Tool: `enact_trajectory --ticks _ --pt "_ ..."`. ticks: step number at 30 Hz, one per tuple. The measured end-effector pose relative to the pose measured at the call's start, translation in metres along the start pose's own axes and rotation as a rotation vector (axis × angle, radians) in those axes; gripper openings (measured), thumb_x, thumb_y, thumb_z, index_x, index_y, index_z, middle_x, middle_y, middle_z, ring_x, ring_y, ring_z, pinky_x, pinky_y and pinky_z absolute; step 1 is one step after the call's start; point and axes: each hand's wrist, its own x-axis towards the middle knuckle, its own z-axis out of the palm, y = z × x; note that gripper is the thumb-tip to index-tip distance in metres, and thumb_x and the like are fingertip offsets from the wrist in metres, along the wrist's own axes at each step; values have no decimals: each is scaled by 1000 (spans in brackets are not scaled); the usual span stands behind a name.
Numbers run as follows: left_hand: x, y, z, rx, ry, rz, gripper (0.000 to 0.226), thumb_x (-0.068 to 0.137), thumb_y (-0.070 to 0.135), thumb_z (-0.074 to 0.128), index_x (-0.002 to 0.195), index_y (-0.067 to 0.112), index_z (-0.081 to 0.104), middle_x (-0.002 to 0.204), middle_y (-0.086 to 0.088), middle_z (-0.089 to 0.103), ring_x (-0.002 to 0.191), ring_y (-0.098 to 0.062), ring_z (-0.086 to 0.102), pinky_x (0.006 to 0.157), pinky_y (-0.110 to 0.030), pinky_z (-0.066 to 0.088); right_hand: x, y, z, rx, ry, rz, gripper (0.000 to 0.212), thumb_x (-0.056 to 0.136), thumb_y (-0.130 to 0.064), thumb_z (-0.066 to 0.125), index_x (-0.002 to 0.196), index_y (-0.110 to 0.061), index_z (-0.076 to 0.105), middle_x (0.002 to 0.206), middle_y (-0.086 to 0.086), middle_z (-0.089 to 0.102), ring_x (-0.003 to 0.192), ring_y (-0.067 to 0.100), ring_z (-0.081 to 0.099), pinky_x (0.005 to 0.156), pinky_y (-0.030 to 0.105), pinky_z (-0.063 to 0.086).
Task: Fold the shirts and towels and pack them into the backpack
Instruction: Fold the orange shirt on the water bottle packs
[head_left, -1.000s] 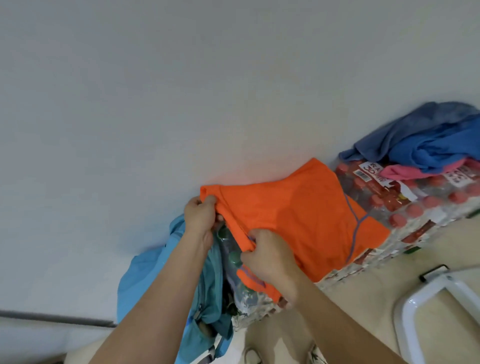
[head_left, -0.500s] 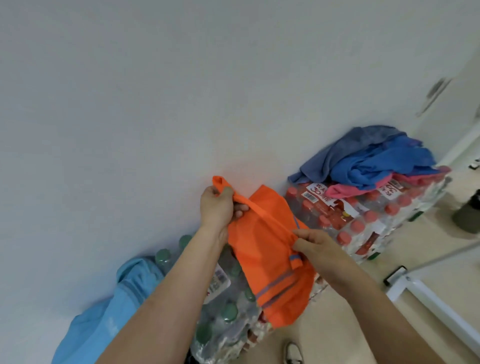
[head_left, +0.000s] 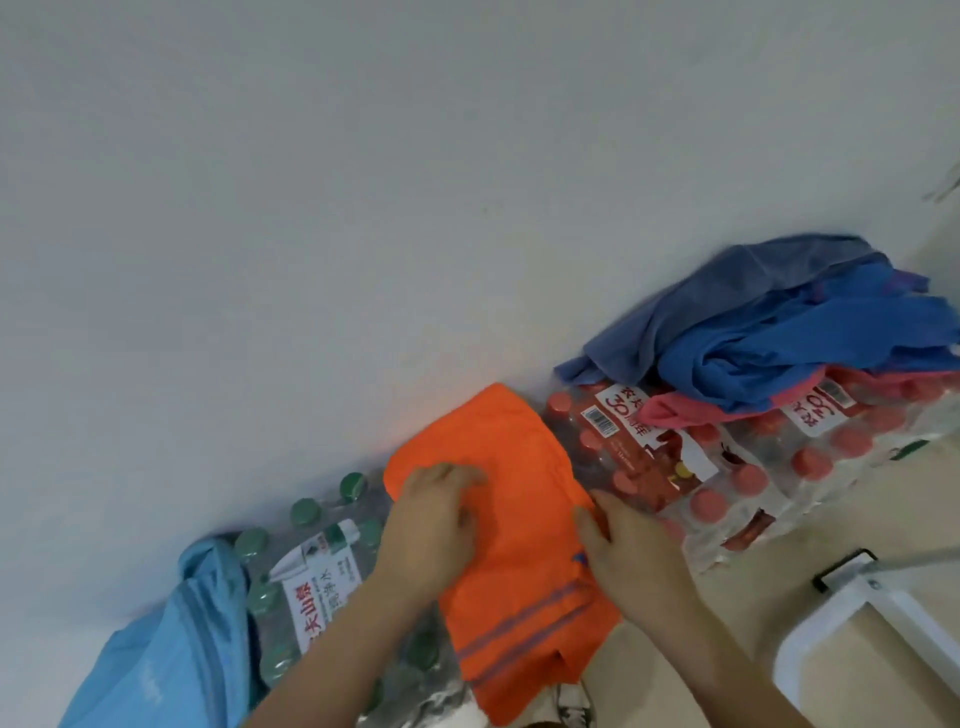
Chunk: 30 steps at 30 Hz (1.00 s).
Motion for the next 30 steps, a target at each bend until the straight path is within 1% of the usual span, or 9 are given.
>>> enact_trajectory --ticks 3,7,14,17,20,24,26,28,30 --pt "-44 1 12 126 -65 -21 40 75 32 48 112 30 63 105 1 59 87 -22 56 78 -31 51 0 6 -1 -34 -72 -105 37 91 -36 55 126 -27 50 101 -6 65 96 17 62 73 29 45" --pt "-68 23 29 176 -116 -44 45 80 50 47 121 33 54 112 -1 53 90 -22 55 76 -32 54 7 17 2 -92 -60 -183 46 92 -15 47 137 -22 44 103 3 66 92 22 62 75 37 50" --pt "-88 47 36 128 -152 -67 64 65 63 55 123 39 45 105 4 42 90 -16 54 59 -29 56 14 18 -2 -115 -2 -155 49 97 -24 47 143 -22 33 101 7 67 88 27 64 67 32 42" --pt "-97 53 44 167 -197 14 77 54 36 78 125 34 49 108 0 44 90 -19 48 49 -28 54 15 17 -4 -308 15 -172 48 96 -33 43 141 -24 29 98 5 66 81 26 64 64 34 48" --pt "-96 52 48 160 -113 -78 84 46 10 76 123 30 50 106 0 44 86 -19 50 45 -27 52 30 7 -8 -495 -75 -197 51 93 -37 47 139 -21 30 113 8 58 91 28 63 70 36 47" --pt "-102 60 36 -13 -235 24 68 61 20 64 125 37 47 109 7 43 89 -10 55 63 -21 49 47 -3 -22 -544 -114 -235 53 86 -32 56 134 -16 42 123 12 53 109 29 54 85 37 45" --pt "-99 55 25 -189 -273 -42 50 76 36 54 126 40 46 114 16 44 93 -4 54 76 -21 48 60 -9 -23 -358 -162 -198 54 89 -35 56 138 -15 43 129 11 54 116 27 53 93 37 43" --pt "-83 43 13 -231 -130 -176 40 80 47 46 117 36 57 107 14 53 85 -6 58 75 -26 50 84 -21 -20 -195 -208 -141 51 92 -39 54 133 -11 48 128 11 57 116 27 55 95 37 44" --pt "-53 13 6 -35 91 -259 44 82 40 37 109 22 66 100 0 63 83 -21 62 71 -33 52 115 -36 -8 -223 -247 -137 50 95 -42 49 128 -5 51 127 16 58 117 32 53 97 39 43"
